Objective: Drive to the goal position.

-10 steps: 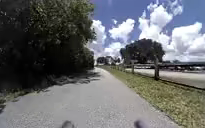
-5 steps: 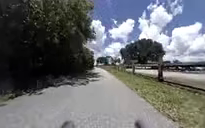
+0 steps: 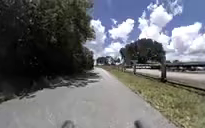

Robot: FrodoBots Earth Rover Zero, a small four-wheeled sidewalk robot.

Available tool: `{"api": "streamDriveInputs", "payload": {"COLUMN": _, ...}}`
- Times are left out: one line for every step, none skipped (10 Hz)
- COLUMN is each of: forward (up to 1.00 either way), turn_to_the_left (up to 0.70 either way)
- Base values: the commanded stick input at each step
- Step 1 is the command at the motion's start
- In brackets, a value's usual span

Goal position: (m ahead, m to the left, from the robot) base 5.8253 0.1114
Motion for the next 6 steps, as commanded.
{"api": "streamDriveInputs", "payload": {"forward": 0.5, "turn_to_the_left": 0.0}}
{"api": "streamDriveInputs", "payload": {"forward": 0.5, "turn_to_the_left": 0.0}}
{"api": "streamDriveInputs", "payload": {"forward": 0.5, "turn_to_the_left": 0.0}}
{"api": "streamDriveInputs", "payload": {"forward": 0.5, "turn_to_the_left": 0.0}}
{"api": "streamDriveInputs", "payload": {"forward": 0.5, "turn_to_the_left": 0.0}}
{"api": "streamDriveInputs", "payload": {"forward": 0.5, "turn_to_the_left": 0.0}}
